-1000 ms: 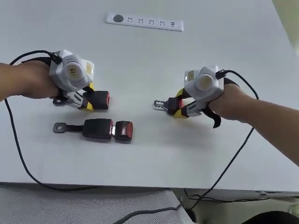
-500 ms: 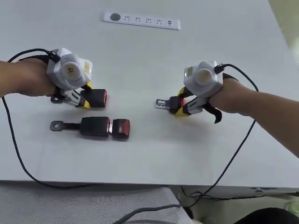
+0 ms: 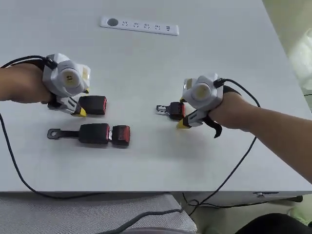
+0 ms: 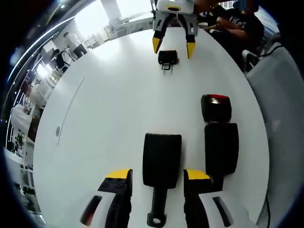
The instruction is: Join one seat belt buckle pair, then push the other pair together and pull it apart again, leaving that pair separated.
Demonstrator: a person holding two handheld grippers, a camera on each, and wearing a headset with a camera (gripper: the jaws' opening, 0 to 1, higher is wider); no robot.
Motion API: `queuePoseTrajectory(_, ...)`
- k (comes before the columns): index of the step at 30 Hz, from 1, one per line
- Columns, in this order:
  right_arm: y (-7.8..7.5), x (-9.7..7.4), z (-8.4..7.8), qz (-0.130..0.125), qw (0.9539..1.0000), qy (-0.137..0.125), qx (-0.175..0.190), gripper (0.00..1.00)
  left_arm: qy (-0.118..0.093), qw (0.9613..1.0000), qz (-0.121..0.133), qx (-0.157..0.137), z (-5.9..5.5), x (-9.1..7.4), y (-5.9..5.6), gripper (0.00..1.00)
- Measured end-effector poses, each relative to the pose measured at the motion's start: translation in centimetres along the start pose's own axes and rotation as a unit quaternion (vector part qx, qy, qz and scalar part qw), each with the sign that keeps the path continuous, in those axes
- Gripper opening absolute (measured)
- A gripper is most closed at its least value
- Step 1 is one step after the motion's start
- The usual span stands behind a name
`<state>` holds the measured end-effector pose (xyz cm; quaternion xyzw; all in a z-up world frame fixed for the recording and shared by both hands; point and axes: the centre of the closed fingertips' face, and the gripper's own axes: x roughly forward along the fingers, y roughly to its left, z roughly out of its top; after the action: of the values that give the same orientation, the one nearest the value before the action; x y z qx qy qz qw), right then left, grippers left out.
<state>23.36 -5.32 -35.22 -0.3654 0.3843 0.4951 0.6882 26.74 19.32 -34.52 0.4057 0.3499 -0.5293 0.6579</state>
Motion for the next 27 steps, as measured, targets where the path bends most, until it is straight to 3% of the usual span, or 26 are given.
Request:
queuePoseTrajectory(2,0.4,-0.8,0.3,-0.014,0.9998,-0.011,0.009,0.59,-0.013,0.9996,0.014,-0.023,0.2,-1.1,-0.1,0.44)
queuePoseTrajectory(4,0.8,-1.5,0.8,-0.022,0.9993,-0.027,0.013,0.60,-0.022,0.9992,0.024,-0.024,0.3,-1.9,-0.5,0.46)
queuePoseTrajectory(9,2.1,-2.5,1.6,-0.032,0.9975,-0.056,0.031,0.61,-0.031,0.9985,0.027,-0.037,-0.3,-3.4,-4.1,0.49)
queuePoseTrajectory(13,2.3,-2.2,1.7,-0.037,0.9958,-0.075,0.037,0.68,-0.041,0.9968,0.029,-0.062,-0.8,-4.7,-6.9,0.52)
queuePoseTrajectory(16,3.0,-2.7,2.3,-0.037,0.9947,-0.087,0.042,0.69,-0.039,0.9961,0.036,-0.070,-1.6,-5.9,-8.8,0.56)
queuePoseTrajectory(22,4.0,-3.8,2.7,-0.044,0.9928,-0.099,0.051,0.73,-0.032,0.9917,0.060,-0.109,-3.4,-7.8,-10.1,0.61)
queuePoseTrajectory(23,4.3,-3.8,2.7,-0.043,0.9930,-0.098,0.049,0.74,-0.028,0.9913,0.066,-0.111,-3.9,-8.1,-10.0,0.63)
queuePoseTrajectory(27,5.0,-4.2,2.4,-0.045,0.9941,-0.090,0.039,0.78,-0.035,0.9858,0.083,-0.142,-4.2,-9.4,-9.8,0.68)
